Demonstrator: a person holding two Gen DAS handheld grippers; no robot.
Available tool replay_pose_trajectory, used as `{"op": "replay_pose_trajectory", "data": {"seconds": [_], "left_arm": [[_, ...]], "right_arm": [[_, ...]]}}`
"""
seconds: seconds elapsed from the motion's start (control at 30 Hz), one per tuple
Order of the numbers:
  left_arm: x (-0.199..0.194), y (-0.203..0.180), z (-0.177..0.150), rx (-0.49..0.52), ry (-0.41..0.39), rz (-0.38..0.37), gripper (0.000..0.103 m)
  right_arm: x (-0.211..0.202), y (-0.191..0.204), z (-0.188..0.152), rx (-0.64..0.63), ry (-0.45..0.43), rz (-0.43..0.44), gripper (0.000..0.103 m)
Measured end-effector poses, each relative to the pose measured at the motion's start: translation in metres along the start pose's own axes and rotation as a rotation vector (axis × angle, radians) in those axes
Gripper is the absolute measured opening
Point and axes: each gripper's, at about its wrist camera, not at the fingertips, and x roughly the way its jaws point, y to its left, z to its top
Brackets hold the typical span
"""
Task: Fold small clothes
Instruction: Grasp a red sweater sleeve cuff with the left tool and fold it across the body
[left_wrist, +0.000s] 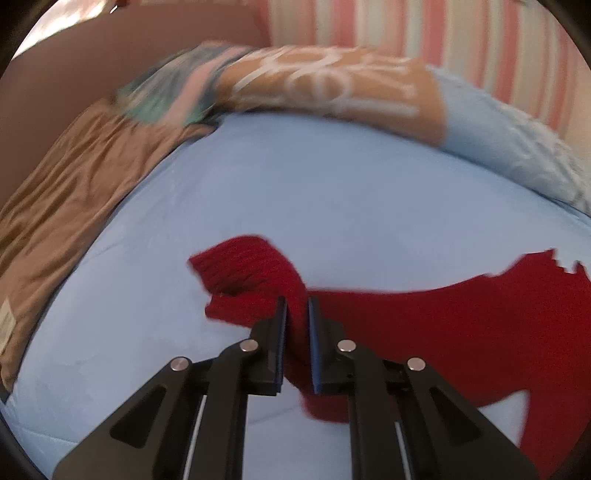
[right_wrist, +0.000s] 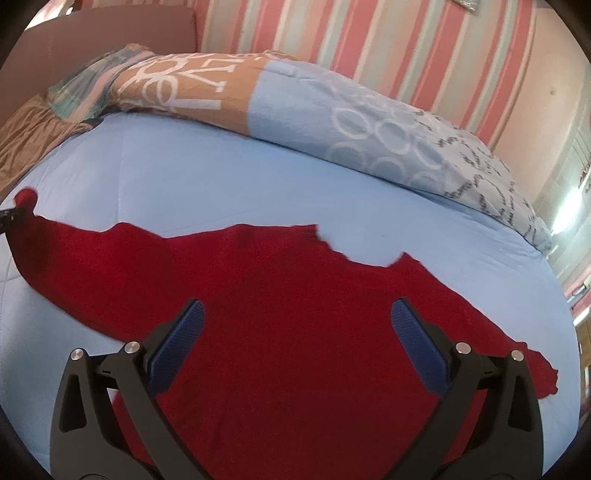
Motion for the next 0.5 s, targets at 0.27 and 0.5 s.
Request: {"op": "replay_pose_trajectory", "data": {"seconds": [0.27, 0.5], "left_arm": [[-0.038, -0.141, 0.024, 0.070, -0.032, -0.297, 0.011], [-0.055, -0.316, 0.020, 0.145, 0.011, -0.566, 0.011]], "right_arm": [[-0.020, -0.093, -0.021, 0.089, 0.029, -0.062, 0.100], [-0.026, -0.187, -0.046, 0.141, 0.069, -0.150, 0.100]]}}
